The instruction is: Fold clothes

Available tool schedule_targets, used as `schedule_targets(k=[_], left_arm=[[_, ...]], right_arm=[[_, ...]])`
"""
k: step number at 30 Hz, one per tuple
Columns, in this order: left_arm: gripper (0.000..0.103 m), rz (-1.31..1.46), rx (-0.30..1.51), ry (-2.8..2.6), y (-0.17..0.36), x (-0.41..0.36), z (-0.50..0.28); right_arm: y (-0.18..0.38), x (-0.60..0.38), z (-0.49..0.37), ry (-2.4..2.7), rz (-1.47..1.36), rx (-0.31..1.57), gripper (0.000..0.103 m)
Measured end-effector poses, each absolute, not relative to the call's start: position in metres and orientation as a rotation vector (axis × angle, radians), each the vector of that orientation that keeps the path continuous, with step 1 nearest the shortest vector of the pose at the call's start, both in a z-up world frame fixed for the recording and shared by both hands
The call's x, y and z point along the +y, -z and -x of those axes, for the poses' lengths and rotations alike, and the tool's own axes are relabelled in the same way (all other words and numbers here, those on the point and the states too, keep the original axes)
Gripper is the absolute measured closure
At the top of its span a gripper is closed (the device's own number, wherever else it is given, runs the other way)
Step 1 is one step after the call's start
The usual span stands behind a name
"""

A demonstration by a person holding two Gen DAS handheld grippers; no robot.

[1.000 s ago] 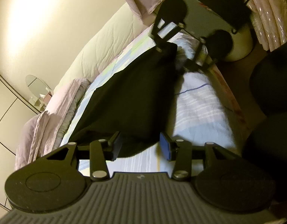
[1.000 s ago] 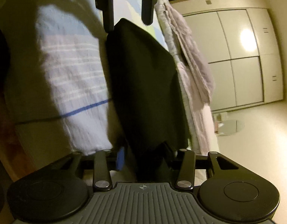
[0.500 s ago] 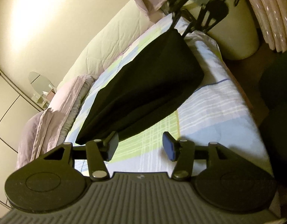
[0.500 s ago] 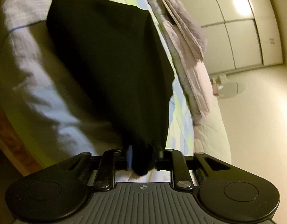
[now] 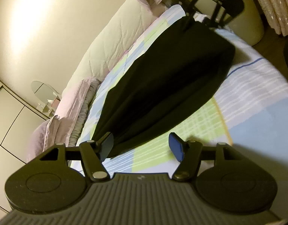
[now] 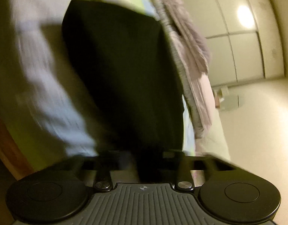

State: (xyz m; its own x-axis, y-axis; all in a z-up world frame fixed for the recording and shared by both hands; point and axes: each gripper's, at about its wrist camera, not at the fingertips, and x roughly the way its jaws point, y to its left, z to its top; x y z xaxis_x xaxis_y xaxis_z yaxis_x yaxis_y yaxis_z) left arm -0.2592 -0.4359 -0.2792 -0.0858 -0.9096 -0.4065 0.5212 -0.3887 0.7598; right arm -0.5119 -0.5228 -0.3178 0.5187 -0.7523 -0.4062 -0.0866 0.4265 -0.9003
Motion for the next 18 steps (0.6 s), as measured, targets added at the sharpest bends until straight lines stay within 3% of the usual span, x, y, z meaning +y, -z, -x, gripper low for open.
schedule_targets(k=[7,13,15,16,17,18], left_arm=[[0.041,-1.071,-0.518,1.705,0.28,-0.466,0.256],[0.028,-1.145,-0.678,1.727,0.29,-0.486,0.253],[0.027,-1.171,-0.71,1.726,0.294,-0.495,0.247],[0.027,-1.178,-0.723,1.723,0.295,-0.499,0.245],[0.027,-1.185,-0.735,1.72,0.296,-0.502,0.242],[0.027,-1.192,-0.748,1.716,0.297,-0.505,0.24]], right_arm=[[0.311,-0.596,0.529,0.543,1.112,1.003,0.083],[0.292,-0.599,0.538,0.733,0.981,1.125,0.078],[0.269,-0.576,0.546,0.792,0.858,1.085,0.065],[0.258,-0.564,0.546,0.799,0.803,1.054,0.038],[0.249,-0.547,0.543,0.778,0.76,1.013,0.021],[0.241,-0.53,0.54,0.757,0.717,0.972,0.021]])
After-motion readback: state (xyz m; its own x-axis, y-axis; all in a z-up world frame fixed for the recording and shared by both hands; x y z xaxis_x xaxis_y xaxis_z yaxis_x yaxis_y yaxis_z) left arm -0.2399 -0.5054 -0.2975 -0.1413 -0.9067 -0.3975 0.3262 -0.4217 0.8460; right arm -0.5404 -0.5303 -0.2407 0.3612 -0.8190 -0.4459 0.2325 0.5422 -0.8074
